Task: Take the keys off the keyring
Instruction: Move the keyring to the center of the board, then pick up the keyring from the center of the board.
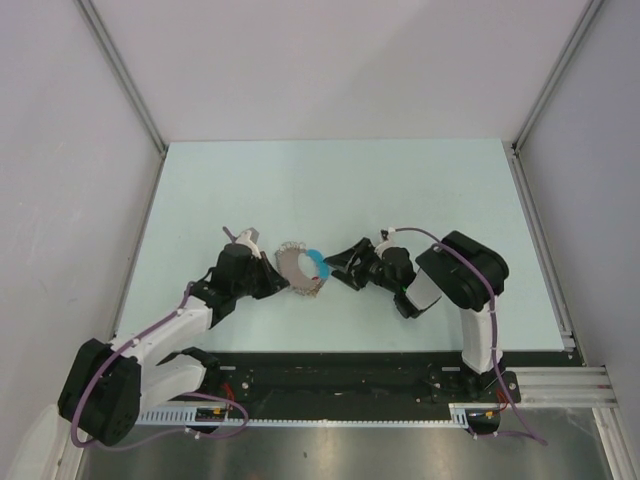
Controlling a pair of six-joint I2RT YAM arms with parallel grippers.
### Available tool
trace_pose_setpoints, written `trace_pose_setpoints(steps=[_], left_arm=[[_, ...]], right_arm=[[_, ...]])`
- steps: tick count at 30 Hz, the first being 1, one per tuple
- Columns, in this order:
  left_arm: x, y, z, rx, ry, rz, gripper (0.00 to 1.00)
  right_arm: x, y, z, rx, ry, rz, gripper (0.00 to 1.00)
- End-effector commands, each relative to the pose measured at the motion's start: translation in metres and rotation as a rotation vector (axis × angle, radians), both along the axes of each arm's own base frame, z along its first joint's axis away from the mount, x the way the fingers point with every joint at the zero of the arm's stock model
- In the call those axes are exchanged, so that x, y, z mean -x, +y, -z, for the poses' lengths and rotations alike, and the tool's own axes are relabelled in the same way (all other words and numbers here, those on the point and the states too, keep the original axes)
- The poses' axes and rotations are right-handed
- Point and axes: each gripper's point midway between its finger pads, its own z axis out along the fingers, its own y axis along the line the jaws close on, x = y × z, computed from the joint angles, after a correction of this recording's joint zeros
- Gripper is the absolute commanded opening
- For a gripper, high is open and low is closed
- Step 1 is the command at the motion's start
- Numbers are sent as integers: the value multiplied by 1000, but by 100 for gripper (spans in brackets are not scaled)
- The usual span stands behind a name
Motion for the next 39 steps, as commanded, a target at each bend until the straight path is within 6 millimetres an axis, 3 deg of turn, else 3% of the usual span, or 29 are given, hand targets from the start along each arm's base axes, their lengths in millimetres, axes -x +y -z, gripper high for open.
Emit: trace_pose_setpoints(steps=[1,6,11,12,13,15,16,17,18,20,21,25,28,29,30,32,35,37,39], left_arm=[[-1,-6,-6,42,-25,6,0],[3,-6,5,34,6,9,0],[1,-8,6,43,-2,9,0],[1,-8,7,41,0,10,0],[1,-8,6,44,-2,12,1],[-1,-8,2,48,-18,13,0],[-2,-9,-2,51,-27,14,1],[-4,-9,-5,51,-37,10,7],[-4,-8,-8,44,-46,10,10],[-13,-10,-28,54,-103,9,27],[-11,-6,-28,26,-95,12,33],[-20,-6,-72,30,-219,31,64],[-16,-10,-101,61,-319,78,77],[-14,-13,-116,86,-370,99,78],[-11,-16,-123,107,-394,124,80],[-2,-29,-142,185,-458,208,82],[18,-46,-166,283,-548,355,85],[31,-53,-174,337,-572,430,86],[37,-56,-183,380,-612,463,86]], right_arm=[[-9,17,-32,-137,-95,-34,68],[-8,30,-21,-122,-77,-72,65],[-8,36,-21,-120,-81,-94,54],[-11,34,-21,-118,-86,-90,49],[-11,33,-23,-122,-92,-93,37],[-17,27,-29,-134,-113,-88,21],[-18,25,-37,-148,-131,-100,8],[-19,23,-42,-157,-146,-106,1],[-21,21,-52,-175,-177,-111,0],[-24,12,-74,-195,-241,-132,0],[-25,10,-82,-198,-273,-138,0],[-16,-2,-129,-185,-477,-182,0],[-1,-5,-166,-181,-610,-221,0],[1,-6,-167,-151,-632,-228,0],[6,-9,-186,-153,-692,-232,0],[16,-9,-194,-131,-756,-270,0],[41,-13,-220,-148,-888,-347,0],[57,-16,-231,-132,-993,-392,0],[58,-17,-230,-89,-1013,-396,0]])
